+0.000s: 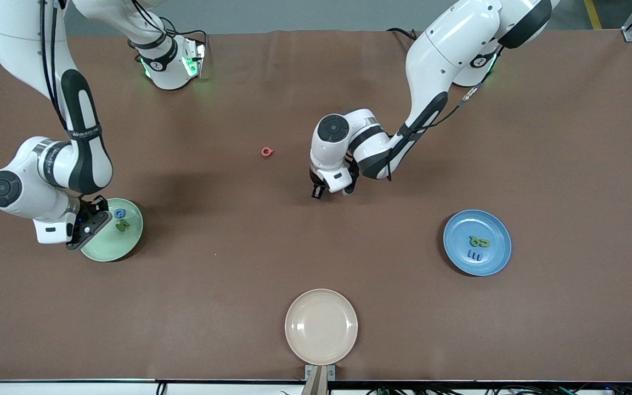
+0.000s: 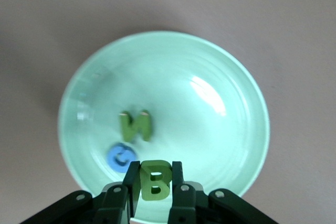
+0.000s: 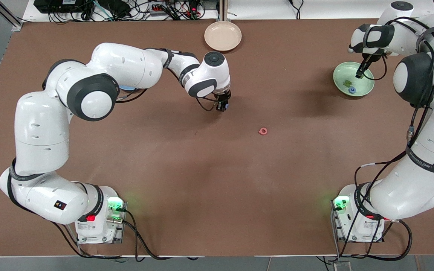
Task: Sort upper and lower case letters into plates
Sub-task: 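Place the B on the green plate while the left gripper grasps blue x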
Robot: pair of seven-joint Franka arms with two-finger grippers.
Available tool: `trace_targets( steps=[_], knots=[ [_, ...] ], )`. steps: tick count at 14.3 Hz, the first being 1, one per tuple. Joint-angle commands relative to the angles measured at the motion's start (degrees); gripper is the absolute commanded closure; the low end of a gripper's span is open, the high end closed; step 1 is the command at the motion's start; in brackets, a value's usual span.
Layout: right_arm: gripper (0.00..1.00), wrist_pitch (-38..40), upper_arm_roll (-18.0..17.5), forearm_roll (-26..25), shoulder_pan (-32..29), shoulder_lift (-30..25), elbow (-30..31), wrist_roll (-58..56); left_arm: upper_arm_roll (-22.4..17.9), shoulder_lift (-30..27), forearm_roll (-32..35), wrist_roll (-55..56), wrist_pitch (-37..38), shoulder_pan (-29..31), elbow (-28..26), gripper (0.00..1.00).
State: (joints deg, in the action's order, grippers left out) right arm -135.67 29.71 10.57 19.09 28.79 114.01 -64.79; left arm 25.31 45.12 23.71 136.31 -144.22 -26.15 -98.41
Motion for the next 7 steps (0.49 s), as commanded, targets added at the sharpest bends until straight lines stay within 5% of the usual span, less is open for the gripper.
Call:
trace_targets(
  steps=[1,3,4,5,7],
  knots=[
    [0.78,-3.2,-1.0,1.1,-1.2,1.4,0.0,-0.9,-0.4,1.1,2.5,0.3,-0.5,-0.4,0.6,0.97],
    [0.63,-5.7,-1.2,1.2,-1.8,2.8,-0.1,-0.8,-0.5,0.5,3.7,-0.8,-0.5,0.4,0.7,1.0],
    [0.32,-5.7,-1.3,1.2,-1.8,2.9,-0.1,-0.7,-0.5,0.1,4.1,-2.1,-0.2,1.1,1.3,1.0],
    [0.14,-5.7,-1.3,1.2,-1.8,2.9,-0.2,-0.7,-0.5,-0.5,4.3,-3.6,0.5,2.6,2.5,1.0],
    [0.05,-5.4,-1.4,1.2,-1.2,2.7,-0.2,-0.7,-0.4,-2.6,4.2,-8.9,2.0,6.3,3.3,1.0]
  ],
)
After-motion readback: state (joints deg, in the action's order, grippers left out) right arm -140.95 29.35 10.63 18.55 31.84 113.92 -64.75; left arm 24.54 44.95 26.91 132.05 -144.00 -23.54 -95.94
